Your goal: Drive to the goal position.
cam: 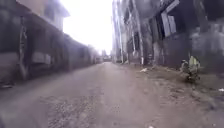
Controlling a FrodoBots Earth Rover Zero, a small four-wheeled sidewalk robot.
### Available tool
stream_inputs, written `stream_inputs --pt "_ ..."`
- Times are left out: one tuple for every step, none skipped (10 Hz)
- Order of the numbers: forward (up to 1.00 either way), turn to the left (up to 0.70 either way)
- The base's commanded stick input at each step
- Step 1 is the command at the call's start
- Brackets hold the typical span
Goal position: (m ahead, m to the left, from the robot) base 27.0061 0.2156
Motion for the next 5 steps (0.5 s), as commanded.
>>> stream_inputs --pt "1.00 -0.08" --pt "1.00 -0.27" --pt "1.00 -0.27" --pt "1.00 -0.15" --pt "1.00 0.00"
